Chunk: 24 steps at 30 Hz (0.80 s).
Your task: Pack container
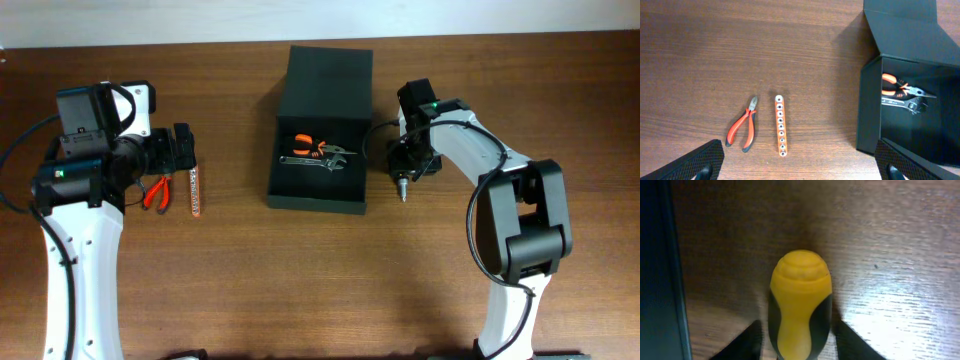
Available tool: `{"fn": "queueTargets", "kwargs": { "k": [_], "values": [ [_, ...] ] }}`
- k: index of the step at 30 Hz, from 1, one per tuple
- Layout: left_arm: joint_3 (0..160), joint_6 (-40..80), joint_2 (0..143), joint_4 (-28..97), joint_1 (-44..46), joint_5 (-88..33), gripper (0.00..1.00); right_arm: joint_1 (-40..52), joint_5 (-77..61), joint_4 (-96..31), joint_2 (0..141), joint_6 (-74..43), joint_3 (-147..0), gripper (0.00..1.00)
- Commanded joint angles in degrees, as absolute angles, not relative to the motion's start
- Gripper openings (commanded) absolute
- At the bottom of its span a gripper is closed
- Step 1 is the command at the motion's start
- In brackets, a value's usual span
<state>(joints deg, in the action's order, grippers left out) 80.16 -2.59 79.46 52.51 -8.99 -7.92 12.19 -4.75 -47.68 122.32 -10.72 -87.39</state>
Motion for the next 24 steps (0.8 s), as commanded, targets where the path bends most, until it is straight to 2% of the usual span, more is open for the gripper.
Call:
{"fn": "queueTargets", "kwargs": {
  "k": [1,5,6,13,24],
  "values": [
    [81.43,-3.75,79.72,52.36,-9.28,-7.66,0.99,11.86,-4.01,-46.85,123.15,-11.49,-86.52,0.31],
    [81.43,-3.75,79.72,52.36,-9.28,-7.66,0.99,11.86,-3.99,-46.70,123.15,-11.44,-86.59,0.08],
    [81.43,-3.75,79.70,52.36,-9.28,-7.66,0.99,11.86,-3.99,-46.76,123.04,-11.40,-86.61,0.06],
    [81.43,-3.75,79.72,52.36,-9.28,-7.66,0.99,11.81,-3.97,-51.44,119.94,-7.38,-92.92,0.04],
    [81.43,-3.75,79.72,52.36,-9.28,-7.66,0.99,12.56,-3.99,-63.13,115.79,-4.67,-111.04,0.04]
  ]
}}
